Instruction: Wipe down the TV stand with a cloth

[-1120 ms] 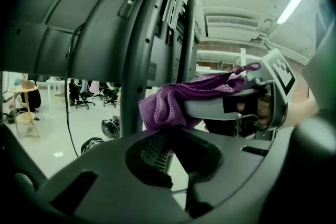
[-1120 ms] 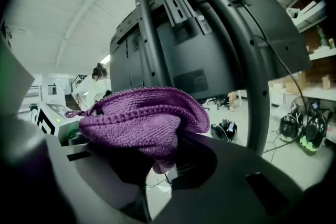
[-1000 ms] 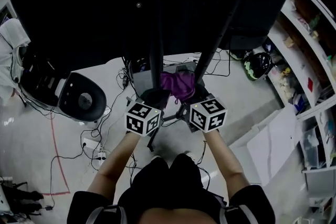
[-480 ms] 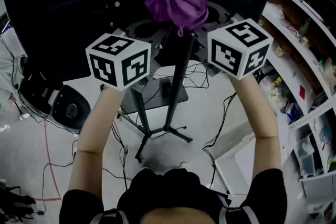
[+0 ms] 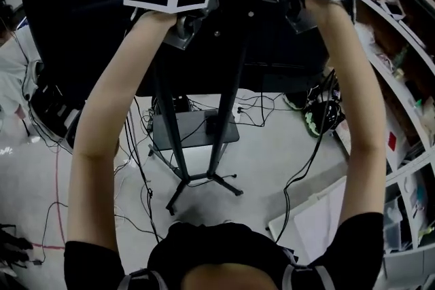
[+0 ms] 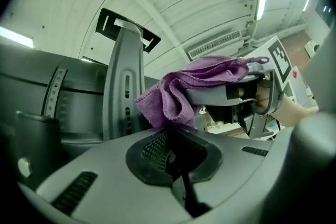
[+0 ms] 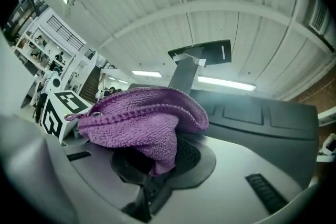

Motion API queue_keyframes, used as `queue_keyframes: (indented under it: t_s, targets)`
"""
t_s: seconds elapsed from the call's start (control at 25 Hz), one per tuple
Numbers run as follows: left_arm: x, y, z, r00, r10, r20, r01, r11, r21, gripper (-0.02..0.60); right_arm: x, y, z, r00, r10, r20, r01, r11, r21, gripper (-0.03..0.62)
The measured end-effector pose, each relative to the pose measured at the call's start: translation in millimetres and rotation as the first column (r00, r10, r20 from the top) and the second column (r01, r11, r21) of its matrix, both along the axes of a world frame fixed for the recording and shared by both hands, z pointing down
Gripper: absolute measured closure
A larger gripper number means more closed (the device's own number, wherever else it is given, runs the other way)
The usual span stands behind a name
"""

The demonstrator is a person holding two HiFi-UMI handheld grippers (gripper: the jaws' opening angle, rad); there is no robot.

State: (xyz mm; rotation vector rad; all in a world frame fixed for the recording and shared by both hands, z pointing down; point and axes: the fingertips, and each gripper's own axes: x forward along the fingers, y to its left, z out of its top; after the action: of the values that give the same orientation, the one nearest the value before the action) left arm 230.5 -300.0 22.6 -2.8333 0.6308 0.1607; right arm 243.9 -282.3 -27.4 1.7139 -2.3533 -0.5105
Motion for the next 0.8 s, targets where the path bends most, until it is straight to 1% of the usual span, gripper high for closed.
queue_keyframes:
  t_s: [0.08,0.16,0.36,0.4,0.48,0.52,0.56,0.6,0.64,0.68,0.72,0.76,0.8]
  targets:
    - [9,-3,-5,1.000,-0.004,0.016,0.004,1.000,0.007,0.575,7,-2,-3,1.000,0.016,0.004,-0.016,1.000,-0.012,0.530]
    - [18,-1,-8,1.000,0.015,0.023,-0.016,1.000,0.018,0.575,14,-2,-3,1.000,0.027,0.010,-0.027,0.999,-0.018,0.530]
    - [27,-2,-16,0.999,0.041,0.013,-0.041,0.999,0.033,0.575,32,0,-2,0.998,0.047,0.031,-0.046,0.998,-0.045,0.530]
    - [27,-2,-19,0.999,0.050,0.011,-0.050,0.998,0.032,0.575,33,-2,-2,0.999,0.025,0.031,-0.023,0.998,-0.051,0.530]
    - [29,0,-25,0.997,0.072,0.008,-0.072,0.997,0.027,0.575,32,-11,-1,0.997,-0.066,0.041,0.069,0.996,-0.065,0.530]
    - [30,2,-28,0.997,0.082,0.008,-0.083,0.996,0.028,0.575,34,-15,-1,0.995,-0.088,0.052,0.092,0.993,-0.070,0.530]
    - [31,3,-31,0.996,0.087,0.009,-0.088,0.996,0.034,0.575,40,-18,0,0.995,-0.081,0.065,0.086,0.994,-0.073,0.530]
    - [31,0,-35,0.997,0.079,0.008,-0.079,0.996,0.044,0.575,48,-18,0,0.996,-0.049,0.080,0.055,0.996,-0.075,0.530]
    - [28,-8,-39,0.999,0.044,0.008,-0.045,0.997,0.063,0.575,58,-16,1,0.995,0.006,0.096,0.001,0.997,-0.074,0.530]
    - [24,-21,-43,1.000,-0.008,0.007,0.008,0.996,0.087,0.575,68,-13,1,0.991,0.066,0.113,-0.058,0.996,-0.072,0.530]
    - [20,-31,-45,0.999,-0.052,0.007,0.051,0.993,0.107,0.575,75,-10,2,0.986,0.102,0.135,-0.094,0.993,-0.068,0.530]
    - [19,-35,-46,0.997,-0.075,0.008,0.073,0.990,0.119,0.575,78,-8,3,0.981,0.111,0.158,-0.102,0.993,-0.064,0.530]
    - [20,-34,-46,0.997,-0.081,0.010,0.080,0.989,0.124,0.575,80,-7,5,0.979,0.105,0.177,-0.096,0.994,-0.058,0.530]
